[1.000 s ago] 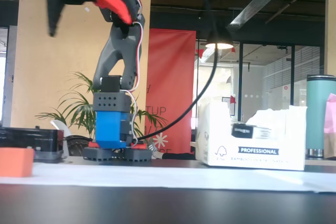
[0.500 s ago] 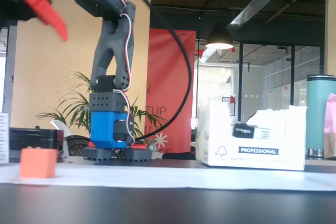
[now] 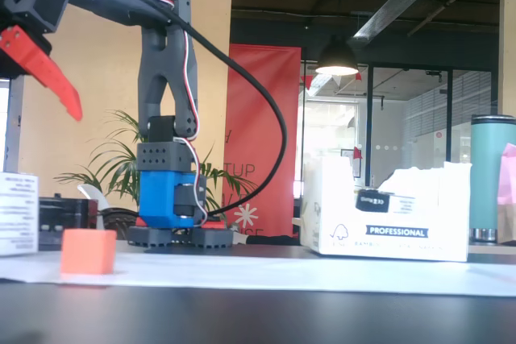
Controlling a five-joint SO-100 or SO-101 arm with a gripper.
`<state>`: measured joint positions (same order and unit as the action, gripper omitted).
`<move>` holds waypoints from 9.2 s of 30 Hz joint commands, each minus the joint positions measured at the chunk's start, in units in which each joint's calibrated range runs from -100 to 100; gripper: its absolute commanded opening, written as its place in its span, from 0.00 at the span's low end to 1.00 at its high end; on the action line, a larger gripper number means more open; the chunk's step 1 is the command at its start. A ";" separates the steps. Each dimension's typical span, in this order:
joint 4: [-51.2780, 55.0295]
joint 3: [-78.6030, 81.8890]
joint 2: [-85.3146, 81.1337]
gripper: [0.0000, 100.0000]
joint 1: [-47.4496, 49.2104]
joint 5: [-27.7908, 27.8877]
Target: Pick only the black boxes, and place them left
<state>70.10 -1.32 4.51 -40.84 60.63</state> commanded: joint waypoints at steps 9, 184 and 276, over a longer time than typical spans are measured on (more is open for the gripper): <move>-1.42 -1.87 8.80 0.53 3.46 -0.32; 10.58 8.06 -33.95 0.10 59.33 -24.74; -15.33 100.53 -96.61 0.00 36.21 -7.90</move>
